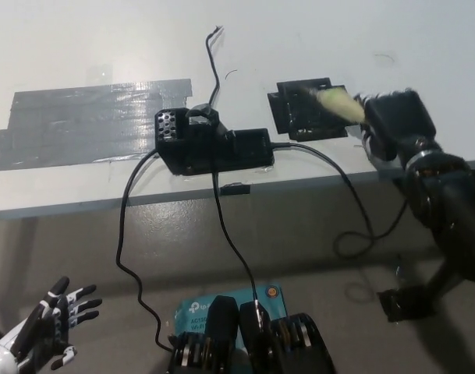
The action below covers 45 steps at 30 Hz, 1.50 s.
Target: The robot uses its right hand to grab and lift the soldering gun kept on the middle of the table and puts it in its base
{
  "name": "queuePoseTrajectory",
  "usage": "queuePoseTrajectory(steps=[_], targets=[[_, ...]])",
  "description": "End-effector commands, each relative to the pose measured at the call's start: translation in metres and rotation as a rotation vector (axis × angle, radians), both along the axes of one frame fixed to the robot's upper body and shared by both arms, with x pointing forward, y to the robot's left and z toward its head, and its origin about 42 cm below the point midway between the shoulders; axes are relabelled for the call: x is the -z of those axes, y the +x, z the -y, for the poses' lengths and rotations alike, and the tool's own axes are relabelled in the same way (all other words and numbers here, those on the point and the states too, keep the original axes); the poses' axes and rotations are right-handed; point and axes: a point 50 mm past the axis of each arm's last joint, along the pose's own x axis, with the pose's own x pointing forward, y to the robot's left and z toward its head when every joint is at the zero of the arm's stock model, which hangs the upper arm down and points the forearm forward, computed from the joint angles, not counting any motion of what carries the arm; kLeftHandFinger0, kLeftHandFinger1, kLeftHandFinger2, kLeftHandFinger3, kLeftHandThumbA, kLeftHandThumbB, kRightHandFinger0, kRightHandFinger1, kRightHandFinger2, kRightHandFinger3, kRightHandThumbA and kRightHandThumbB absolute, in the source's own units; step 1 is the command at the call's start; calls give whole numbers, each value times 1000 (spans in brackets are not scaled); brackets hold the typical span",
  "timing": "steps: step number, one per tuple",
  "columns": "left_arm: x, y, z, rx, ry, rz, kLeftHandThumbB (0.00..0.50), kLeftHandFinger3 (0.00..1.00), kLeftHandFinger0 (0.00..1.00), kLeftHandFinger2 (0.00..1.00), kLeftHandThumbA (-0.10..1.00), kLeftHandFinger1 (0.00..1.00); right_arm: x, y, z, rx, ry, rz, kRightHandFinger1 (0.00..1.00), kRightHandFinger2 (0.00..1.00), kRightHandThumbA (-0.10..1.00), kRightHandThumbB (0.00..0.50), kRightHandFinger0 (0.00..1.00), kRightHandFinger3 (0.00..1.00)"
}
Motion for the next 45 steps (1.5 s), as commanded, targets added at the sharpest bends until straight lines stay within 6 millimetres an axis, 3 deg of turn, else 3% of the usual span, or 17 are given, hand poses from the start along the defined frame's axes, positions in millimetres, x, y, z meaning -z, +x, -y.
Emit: queuePoseTrajectory(steps=[1, 5, 7, 8, 9, 10, 12, 18, 21, 22, 23, 29, 31, 32, 34, 39, 45], targets=[[-12, 2, -8, 24, 24, 51, 330, 1000, 1000, 1000, 1000, 1000, -69, 13, -13, -81, 81, 178, 195, 476, -98, 191, 0, 127], [-12, 1, -7, 25, 23, 48, 272, 1000, 1000, 1000, 1000, 1000, -83, 12, -22, -176, 114, 225, 187, 557, -100, 58, 0, 26], [-12, 1, -7, 28, 20, 50, 266, 1000, 1000, 1000, 1000, 1000, -88, 12, -25, -220, 106, 228, 210, 582, -100, 63, 0, 52], [-11, 1, -6, 28, 18, 49, 267, 1000, 1000, 1000, 1000, 1000, -90, 11, -27, -251, 111, 230, 215, 580, -100, 23, 0, 40], [-11, 1, -6, 28, 17, 50, 261, 1000, 1000, 1000, 1000, 1000, -93, 11, -28, -297, 77, 239, 234, 602, -100, 65, 0, 62], [-11, 1, -7, 29, 19, 49, 270, 1000, 1000, 1000, 1000, 1000, -96, 10, -30, -340, 78, 222, 253, 620, -100, 37, 0, 102], [-11, 1, -7, 29, 24, 49, 275, 1000, 1000, 1000, 1000, 1000, -99, 8, -31, -382, 78, 210, 247, 574, -100, 27, 0, 133], [-10, 1, -7, 20, 12, 44, 282, 1000, 1000, 1000, 1000, 1000, -105, 5, -31, -476, 160, -21, 369, 728, -50, 2, 3, 536], [-9, 1, -7, 27, 10, 39, 278, 1000, 1000, 1000, 1000, 1000, -111, -1, -27, -471, 127, -53, 374, 737, -100, 0, 0, 623], [-9, 1, -7, 26, 9, 39, 282, 1000, 1000, 1000, 1000, 1000, -114, -3, -25, -477, 78, -41, 406, 730, -100, 2, 57, 611], [-9, 2, -7, 26, 10, 37, 286, 1000, 1000, 1000, 1000, 1000, -115, -3, -24, -479, 67, -40, 321, 669, -100, 0, 8, 589], [-6, -1, -6, 26, 17, 33, 292, 1000, 1000, 1000, 1000, 1000, -113, -2, -9, -500, 14, -15, 196, 563, -71, 0, 0, 508], [-5, -1, -7, 16, 13, 28, 283, 1000, 1000, 1000, 1000, 1000, -114, -1, -5, -490, 20, -27, 153, 465, -9, 0, 0, 371], [-6, -1, -7, 21, 13, 29, 274, 1000, 1000, 1000, 1000, 1000, -116, 0, -3, -493, 17, -22, 219, 495, -82, 13, 52, 362], [-7, -1, -6, 19, 13, 24, 275, 1000, 1000, 1000, 1000, 1000, -118, 0, -1, -495, 6, -3, 115, 377, -100, 0, 0, 346], [-5, -3, -6, 20, 13, 15, 267, 1000, 1000, 1000, 1000, 1000, -119, -1, 1, -517, -45, 29, 418, 833, -100, 0, 0, 647], [-4, -6, -5, 29, 26, 24, 263, 1000, 1000, 1000, 1000, 1000, -118, -3, -2, -551, -85, 45, 424, 808, -100, 14, 0, 759]])
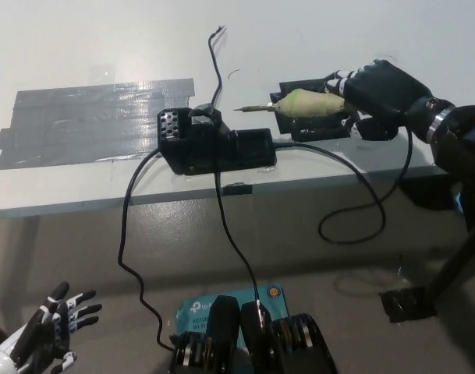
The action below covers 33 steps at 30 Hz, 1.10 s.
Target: The robot uses its right hand to grab and lift the soldering gun kept on the middle of the table and puts it in its base
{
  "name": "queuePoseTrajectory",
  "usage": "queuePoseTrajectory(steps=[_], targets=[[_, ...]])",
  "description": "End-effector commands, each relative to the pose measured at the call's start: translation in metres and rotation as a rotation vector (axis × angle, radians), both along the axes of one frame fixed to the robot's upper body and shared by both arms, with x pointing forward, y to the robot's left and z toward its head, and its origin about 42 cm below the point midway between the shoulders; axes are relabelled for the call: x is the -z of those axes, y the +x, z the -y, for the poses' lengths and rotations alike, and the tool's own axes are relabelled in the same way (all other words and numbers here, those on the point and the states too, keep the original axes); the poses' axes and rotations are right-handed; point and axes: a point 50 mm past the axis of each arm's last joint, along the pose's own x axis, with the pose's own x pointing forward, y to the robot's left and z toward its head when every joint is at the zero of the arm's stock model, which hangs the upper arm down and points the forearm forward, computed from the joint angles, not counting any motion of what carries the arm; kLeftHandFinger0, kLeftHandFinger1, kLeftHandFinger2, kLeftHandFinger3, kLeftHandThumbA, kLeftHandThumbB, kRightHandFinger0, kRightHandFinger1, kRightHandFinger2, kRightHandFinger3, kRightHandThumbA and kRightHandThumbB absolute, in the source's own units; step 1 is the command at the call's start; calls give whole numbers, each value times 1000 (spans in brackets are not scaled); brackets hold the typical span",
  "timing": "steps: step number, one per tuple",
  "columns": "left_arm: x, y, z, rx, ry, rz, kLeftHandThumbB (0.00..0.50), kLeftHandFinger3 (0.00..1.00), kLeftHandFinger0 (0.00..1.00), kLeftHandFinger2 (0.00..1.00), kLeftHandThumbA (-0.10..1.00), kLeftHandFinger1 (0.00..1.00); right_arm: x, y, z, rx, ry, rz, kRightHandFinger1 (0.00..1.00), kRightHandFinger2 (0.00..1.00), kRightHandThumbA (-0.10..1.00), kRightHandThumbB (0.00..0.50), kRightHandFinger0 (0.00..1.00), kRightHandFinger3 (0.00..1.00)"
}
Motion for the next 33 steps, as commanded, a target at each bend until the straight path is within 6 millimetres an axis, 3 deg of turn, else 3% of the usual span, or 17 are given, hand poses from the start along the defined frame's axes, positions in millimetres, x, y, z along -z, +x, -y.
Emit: queuePoseTrajectory(steps=[1, 5, 6, 7, 9, 11, 12, 14, 17, 19, 25, 28, 29, 30, 33], targets=[[-9, 0, -4, 28, 29, 39, 271, 1000, 1000, 1000, 1000, 1000, -51, 5, -5, -71, -19, 157, 414, 802, -100, 19, 0, 774], [-8, 0, -3, 28, 18, 34, 281, 1000, 1000, 1000, 1000, 1000, -56, 2, -12, -111, -29, 212, 322, 680, -100, 30, 0, 639], [-8, -1, -2, 24, 18, 28, 289, 1000, 1000, 1000, 1000, 1000, -58, 2, -15, -103, -29, 206, 347, 702, -100, 7, 0, 633], [-8, -1, -2, 26, 19, 28, 279, 1000, 1000, 1000, 1000, 1000, -59, 1, -16, -97, -34, 205, 391, 793, -100, 19, 23, 620], [-7, -1, -3, 30, 21, 32, 274, 1000, 1000, 1000, 1000, 1000, -64, 0, -19, -85, -13, 213, 350, 582, -100, 16, 0, 532], [-9, -1, -3, 35, 27, 35, 284, 1000, 1000, 1000, 1000, 1000, -65, 1, -18, -85, 34, 251, 278, 459, -100, 61, 0, 488], [-9, -1, -3, 38, 27, 36, 280, 1000, 1000, 1000, 1000, 1000, -67, 1, -16, -66, 27, 263, 266, 433, -100, 33, 0, 480], [-9, -2, -3, 41, 28, 38, 274, 1000, 1000, 1000, 1000, 1000, -67, 4, -14, -49, 25, 280, 331, 630, -100, 22, 0, 532], [-6, -4, -4, 37, 25, 33, 307, 1000, 1000, 1000, 1000, 1000, -70, 5, -11, -46, 45, 297, 397, 813, -100, 37, 0, 556], [-5, -4, -5, 37, 25, 27, 295, 1000, 1000, 1000, 1000, 1000, -72, 5, -11, -51, 49, 311, 409, 762, -100, 24, 0, 608], [-6, -5, -3, 39, 29, 25, 311, 1000, 1000, 1000, 1000, 1000, -76, 5, -12, -19, 43, 302, 356, 773, -100, 0, 0, 674], [-3, -5, -3, 42, 25, 29, 327, 1000, 1000, 1000, 1000, 1000, -77, 4, -13, -18, 35, 304, 294, 704, -100, 0, 0, 657], [-4, -6, -3, 38, 20, 20, 333, 1000, 1000, 1000, 1000, 1000, -76, 3, -14, -16, 31, 304, 299, 701, -100, 0, 0, 677], [-4, -5, -3, 48, 17, 29, 309, 1000, 1000, 1000, 1000, 1000, -76, 3, -16, -22, 27, 301, 347, 734, -100, 14, 0, 648], [-6, -3, -1, 51, 19, 31, 303, 1000, 1000, 1000, 1000, 1000, -76, 2, -18, -24, 30, 299, 351, 742, -100, 0, 0, 620]])
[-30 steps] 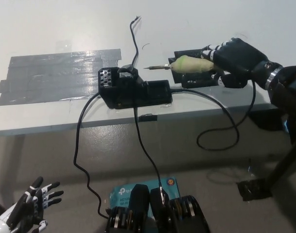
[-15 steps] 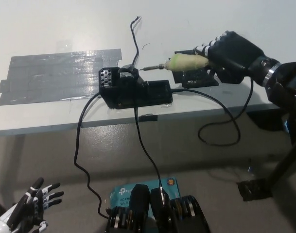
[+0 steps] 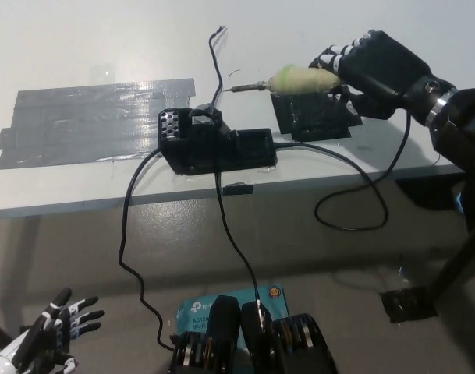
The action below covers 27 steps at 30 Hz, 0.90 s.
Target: The robot uses its right hand to grab and lift the soldering gun kept on the middle of the table and puts it in its base
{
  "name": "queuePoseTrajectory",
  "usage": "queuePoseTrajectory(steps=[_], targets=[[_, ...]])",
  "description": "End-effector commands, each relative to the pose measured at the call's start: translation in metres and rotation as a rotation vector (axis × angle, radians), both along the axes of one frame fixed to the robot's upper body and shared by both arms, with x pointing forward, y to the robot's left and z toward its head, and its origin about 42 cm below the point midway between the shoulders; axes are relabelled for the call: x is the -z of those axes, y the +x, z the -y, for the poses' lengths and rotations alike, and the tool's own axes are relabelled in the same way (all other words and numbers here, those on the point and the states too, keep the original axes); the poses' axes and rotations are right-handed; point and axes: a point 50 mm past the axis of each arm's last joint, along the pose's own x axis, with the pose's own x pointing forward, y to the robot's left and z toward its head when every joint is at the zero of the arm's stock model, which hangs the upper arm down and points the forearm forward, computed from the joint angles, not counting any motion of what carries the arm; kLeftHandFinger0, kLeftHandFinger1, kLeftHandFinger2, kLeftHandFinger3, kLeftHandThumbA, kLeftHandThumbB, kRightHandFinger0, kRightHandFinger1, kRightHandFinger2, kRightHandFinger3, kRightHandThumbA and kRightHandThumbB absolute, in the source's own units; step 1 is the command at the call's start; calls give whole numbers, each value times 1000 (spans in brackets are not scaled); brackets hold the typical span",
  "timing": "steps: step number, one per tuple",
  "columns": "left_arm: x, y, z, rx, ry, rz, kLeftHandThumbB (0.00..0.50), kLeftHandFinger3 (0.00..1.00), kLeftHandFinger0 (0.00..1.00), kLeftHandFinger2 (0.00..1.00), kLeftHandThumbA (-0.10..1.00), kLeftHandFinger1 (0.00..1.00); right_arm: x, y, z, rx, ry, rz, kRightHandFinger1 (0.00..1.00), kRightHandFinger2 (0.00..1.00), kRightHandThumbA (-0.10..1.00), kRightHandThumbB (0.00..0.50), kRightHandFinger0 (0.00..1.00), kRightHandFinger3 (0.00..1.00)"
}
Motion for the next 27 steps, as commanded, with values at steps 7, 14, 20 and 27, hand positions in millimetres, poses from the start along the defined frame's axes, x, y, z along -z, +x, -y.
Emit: queuePoseTrajectory(steps=[7, 14, 20, 27], targets=[[-10, 2, -1, 30, 17, 35, 302, 1000, 1000, 1000, 1000, 1000, -45, 1, -22, -30, -13, 108, 340, 735, -100, 0, 0, 582], [-11, 4, 0, 39, 15, 46, 308, 1000, 1000, 1000, 1000, 1000, -43, 0, -37, -80, -36, 106, 164, 593, -100, 69, 0, 511], [-12, 4, 1, 38, 18, 44, 289, 1000, 1000, 1000, 1000, 1000, -34, 1, -41, -71, -41, 89, 188, 635, -100, 53, 0, 539], [-14, 5, 2, 46, 17, 52, 290, 1000, 1000, 1000, 1000, 1000, -24, 4, -39, -74, -63, 65, 158, 385, -100, 120, 0, 322]])
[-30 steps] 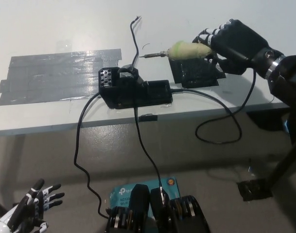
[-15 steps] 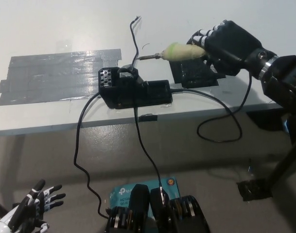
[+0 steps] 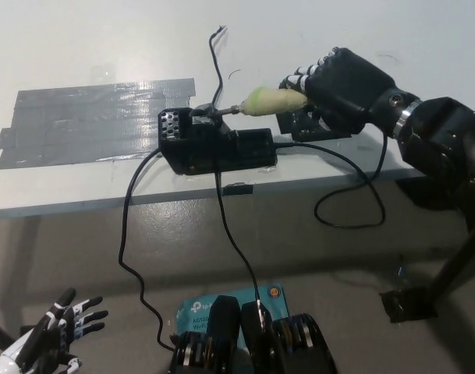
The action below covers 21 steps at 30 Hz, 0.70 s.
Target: The robot uses its right hand to grab and lift the soldering gun kept on the middle of the table and puts it in its base
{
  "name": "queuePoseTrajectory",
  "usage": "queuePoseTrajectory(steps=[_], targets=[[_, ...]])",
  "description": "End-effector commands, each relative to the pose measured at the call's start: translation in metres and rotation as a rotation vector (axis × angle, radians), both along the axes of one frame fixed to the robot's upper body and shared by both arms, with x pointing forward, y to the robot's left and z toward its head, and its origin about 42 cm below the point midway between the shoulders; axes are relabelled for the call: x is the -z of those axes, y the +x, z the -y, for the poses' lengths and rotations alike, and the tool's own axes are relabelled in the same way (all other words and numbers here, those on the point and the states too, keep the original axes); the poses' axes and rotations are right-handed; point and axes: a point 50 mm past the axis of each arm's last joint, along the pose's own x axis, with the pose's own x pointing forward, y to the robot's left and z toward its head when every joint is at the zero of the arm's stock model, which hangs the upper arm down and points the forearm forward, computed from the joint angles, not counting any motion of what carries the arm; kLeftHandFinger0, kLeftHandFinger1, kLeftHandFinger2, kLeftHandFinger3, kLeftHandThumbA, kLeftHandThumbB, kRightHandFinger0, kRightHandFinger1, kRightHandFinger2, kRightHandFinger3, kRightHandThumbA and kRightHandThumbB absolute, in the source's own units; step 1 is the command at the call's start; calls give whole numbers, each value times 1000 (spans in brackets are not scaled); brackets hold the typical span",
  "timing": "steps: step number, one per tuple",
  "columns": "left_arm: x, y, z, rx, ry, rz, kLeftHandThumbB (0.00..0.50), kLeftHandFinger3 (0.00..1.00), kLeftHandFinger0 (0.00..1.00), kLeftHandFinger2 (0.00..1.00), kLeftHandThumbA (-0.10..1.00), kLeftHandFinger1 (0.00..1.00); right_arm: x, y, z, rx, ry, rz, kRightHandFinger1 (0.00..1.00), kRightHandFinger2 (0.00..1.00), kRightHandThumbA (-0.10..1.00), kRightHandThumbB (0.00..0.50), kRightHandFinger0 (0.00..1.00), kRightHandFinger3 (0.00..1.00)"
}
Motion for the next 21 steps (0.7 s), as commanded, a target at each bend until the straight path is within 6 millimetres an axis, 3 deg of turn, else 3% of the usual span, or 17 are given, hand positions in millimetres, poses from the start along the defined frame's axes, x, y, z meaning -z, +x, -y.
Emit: queuePoseTrajectory(steps=[1, 2, 3, 4, 5, 6, 7, 8, 12, 14, 17, 21], targets=[[-13, 4, -2, 30, 20, 49, 284, 1000, 1000, 1000, 1000, 1000, -37, 8, -3, -5, 27, 64, 96, 235, -100, 80, 0, 303], [-13, 3, -2, 31, 19, 47, 276, 1000, 1000, 1000, 1000, 1000, -36, 7, -2, 0, 26, 62, 42, 117, -100, 84, 0, 281], [-13, 3, -1, 27, 24, 46, 299, 1000, 1000, 1000, 1000, 1000, -35, 8, 0, 21, 1, 55, 22, 66, -100, 56, 0, 273], [-13, 3, -1, 27, 25, 46, 300, 1000, 1000, 1000, 1000, 1000, -35, 8, 0, 21, 1, 55, 42, 152, -100, 45, 0, 270], [-14, 4, -1, 29, 25, 49, 292, 1000, 1000, 1000, 1000, 1000, -33, 9, 2, 17, 1, 63, 61, 317, -100, 71, 0, 178], [-15, 4, -1, 31, 23, 50, 271, 1000, 1000, 1000, 1000, 1000, -32, 10, 5, 20, -12, 75, 72, 397, -100, 92, 0, 177], [-15, 4, -1, 31, 20, 51, 259, 1000, 1000, 1000, 1000, 1000, -31, 10, 6, 29, -17, 75, 71, 412, -100, 39, 0, 212], [-15, 4, -1, 30, 17, 48, 263, 1000, 1000, 1000, 1000, 1000, -31, 10, 7, 47, -16, 63, 84, 440, -100, 23, 0, 233], [-16, 4, -1, 35, 19, 49, 255, 1000, 1000, 1000, 1000, 1000, -29, 11, 9, 65, -28, 74, 96, 452, -100, 39, 0, 213], [-15, 4, 0, 42, 14, 51, 262, 1000, 1000, 1000, 1000, 1000, -29, 11, 8, 69, -20, 62, 138, 575, -100, 21, 0, 105], [-15, 5, 0, 43, 19, 53, 277, 1000, 1000, 1000, 1000, 1000, -29, 10, 0, 55, -65, 72, 139, 575, -100, 1, 0, 201], [-15, 4, 2, 40, 22, 48, 275, 1000, 1000, 1000, 1000, 1000, -24, 7, -5, 12, -69, 104, 118, 557, -100, 11, 0, 222]])
